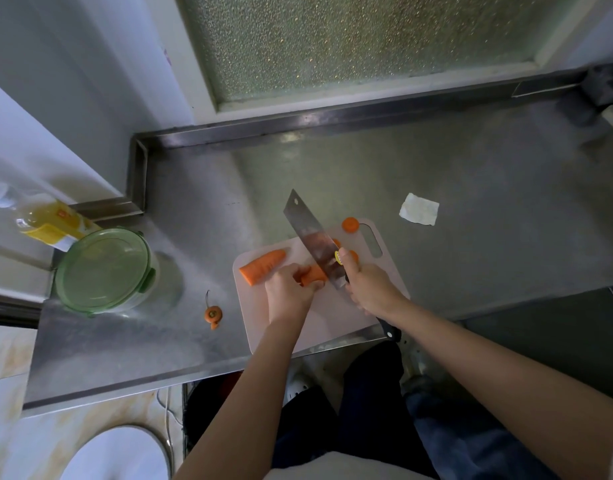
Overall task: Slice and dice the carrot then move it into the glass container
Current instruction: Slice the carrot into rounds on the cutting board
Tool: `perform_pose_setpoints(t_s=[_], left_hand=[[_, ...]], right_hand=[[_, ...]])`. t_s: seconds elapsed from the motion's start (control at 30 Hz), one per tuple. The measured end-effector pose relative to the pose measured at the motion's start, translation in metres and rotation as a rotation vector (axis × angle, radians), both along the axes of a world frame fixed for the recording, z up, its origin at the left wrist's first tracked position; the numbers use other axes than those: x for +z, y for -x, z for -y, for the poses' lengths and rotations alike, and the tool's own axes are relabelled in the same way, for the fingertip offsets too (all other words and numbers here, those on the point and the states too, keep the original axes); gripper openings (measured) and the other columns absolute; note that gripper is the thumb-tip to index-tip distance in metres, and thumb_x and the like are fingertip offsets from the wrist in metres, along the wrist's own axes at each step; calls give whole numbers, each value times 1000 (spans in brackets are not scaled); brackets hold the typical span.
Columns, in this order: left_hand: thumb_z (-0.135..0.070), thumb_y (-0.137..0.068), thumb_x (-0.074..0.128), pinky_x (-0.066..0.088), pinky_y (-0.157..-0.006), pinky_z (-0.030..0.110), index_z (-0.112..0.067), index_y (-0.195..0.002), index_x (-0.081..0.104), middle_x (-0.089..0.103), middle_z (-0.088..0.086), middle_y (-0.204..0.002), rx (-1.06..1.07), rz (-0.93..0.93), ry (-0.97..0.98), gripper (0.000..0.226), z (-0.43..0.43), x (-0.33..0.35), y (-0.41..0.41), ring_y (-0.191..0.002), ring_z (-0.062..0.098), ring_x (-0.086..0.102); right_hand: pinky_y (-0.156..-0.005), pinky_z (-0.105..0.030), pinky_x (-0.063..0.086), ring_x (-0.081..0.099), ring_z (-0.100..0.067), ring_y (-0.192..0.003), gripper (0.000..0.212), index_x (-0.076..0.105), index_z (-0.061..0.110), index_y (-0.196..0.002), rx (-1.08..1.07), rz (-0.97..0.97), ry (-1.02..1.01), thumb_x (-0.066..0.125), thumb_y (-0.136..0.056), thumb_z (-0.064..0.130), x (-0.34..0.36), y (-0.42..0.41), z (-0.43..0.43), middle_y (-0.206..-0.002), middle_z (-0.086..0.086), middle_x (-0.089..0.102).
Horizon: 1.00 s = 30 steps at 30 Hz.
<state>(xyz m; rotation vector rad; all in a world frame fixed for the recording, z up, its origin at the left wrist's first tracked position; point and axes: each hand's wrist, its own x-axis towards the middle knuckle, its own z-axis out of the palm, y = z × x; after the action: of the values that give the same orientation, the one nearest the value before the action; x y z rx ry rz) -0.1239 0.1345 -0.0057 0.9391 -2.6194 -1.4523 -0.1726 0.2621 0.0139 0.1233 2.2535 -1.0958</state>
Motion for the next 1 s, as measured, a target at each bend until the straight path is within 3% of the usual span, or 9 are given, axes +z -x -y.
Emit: perform_pose_setpoints(t_s=[0.27, 0.4, 0.5, 0.63, 0.73, 0.8, 0.87, 0.9, 1.0], left_hand=[[-10, -71, 79, 45, -74, 24, -1, -91, 69, 58, -3, -77, -17, 3, -17, 25, 2, 1, 2, -78, 17, 55], [-11, -72, 79, 43, -73, 22, -1, -90, 69, 58, -3, -77, -22, 11, -17, 23, 3, 3, 3, -78, 17, 56], [-13, -72, 79, 47, -73, 24, -2, -88, 69, 59, -2, -76, -28, 21, -20, 22, 4, 2, 4, -77, 17, 57], [-17, -71, 80, 53, -70, 29, -8, -77, 68, 64, 1, -73, -34, 35, -17, 16, 4, -1, 5, -74, 19, 60], [-19, -70, 81, 47, -63, 23, -12, -74, 67, 62, -4, -68, -34, 24, -3, 15, 4, -3, 5, -68, 15, 58], [-19, -70, 81, 46, -62, 22, -13, -74, 67, 63, -3, -69, -36, 27, -1, 15, 4, -5, 5, -67, 15, 57], [-19, -70, 81, 49, -64, 24, -13, -73, 67, 63, -2, -70, -37, 33, 1, 16, 3, -5, 5, -68, 14, 58], [-20, -70, 80, 49, -64, 23, -13, -73, 67, 63, -2, -69, -36, 33, 0, 15, 3, -5, 4, -68, 14, 58], [-20, -70, 80, 44, -59, 18, -14, -72, 66, 62, -4, -68, -19, 35, -12, 15, 1, -5, 4, -66, 12, 58]], right_hand=[[-47, -24, 23, 34, -14, -50, 63, 37, 17, -52, 43, 31, -72, 26, -96, 60, 2, -10, -17, -53, 0, 37], [-49, -22, 27, 40, -21, -57, 49, 36, 27, -62, 119, 52, -143, 23, -98, 57, 9, -7, -11, -60, -3, 39], [-48, -25, 30, 40, -18, -53, 61, 38, 16, -58, 98, 35, -141, 23, -96, 60, 8, -7, -3, -59, -4, 41], [-52, -29, 36, 45, -18, -53, 61, 41, 15, -58, 86, 43, -93, 23, -98, 57, 10, -7, 6, -58, -3, 44], [-70, -33, 43, 54, -26, -75, 45, 39, 26, -67, 76, 61, -82, 24, -98, 55, 13, -4, 15, -73, -3, 48], [-76, -35, 44, 58, -30, -87, 46, 49, 27, -74, 11, 49, -47, 20, -101, 49, 16, -3, 19, -77, -12, 54], [-79, -35, 48, 61, -33, -94, 39, 57, 28, -111, -41, 58, -5, 19, -104, 39, 17, -2, 21, -93, -22, 60], [-82, -36, 50, 61, -34, -97, 35, 52, 31, -117, -23, 56, -10, 20, -104, 38, 17, -1, 21, -99, -24, 60], [-74, -33, 47, 62, -34, -90, 43, 47, 29, -76, 108, -2, -94, 17, -103, 45, 22, -4, 21, -73, -12, 54]])
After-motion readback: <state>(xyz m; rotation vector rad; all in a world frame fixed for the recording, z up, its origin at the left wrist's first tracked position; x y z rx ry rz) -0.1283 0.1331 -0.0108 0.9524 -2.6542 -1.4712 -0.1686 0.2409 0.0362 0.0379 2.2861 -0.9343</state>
